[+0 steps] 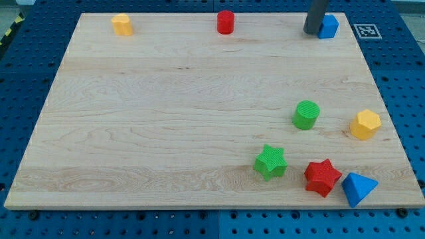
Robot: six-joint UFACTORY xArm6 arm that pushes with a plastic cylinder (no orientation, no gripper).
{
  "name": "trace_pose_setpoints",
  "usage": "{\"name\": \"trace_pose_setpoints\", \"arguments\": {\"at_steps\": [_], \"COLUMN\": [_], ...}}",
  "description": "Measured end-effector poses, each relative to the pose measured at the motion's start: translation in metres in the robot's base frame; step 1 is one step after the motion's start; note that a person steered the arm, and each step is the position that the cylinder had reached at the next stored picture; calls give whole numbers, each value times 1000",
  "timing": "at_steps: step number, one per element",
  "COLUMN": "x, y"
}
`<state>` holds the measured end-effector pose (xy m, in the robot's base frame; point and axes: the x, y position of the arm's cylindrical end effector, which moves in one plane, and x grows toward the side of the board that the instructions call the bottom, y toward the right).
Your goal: Push the blue cube to the top right side of the board
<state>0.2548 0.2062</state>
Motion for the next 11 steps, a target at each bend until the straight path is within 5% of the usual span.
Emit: {"name": "trace_pose_setpoints", "arguments": {"at_steps": [3, 11], "x": [32, 5], "y": [10, 45]}}
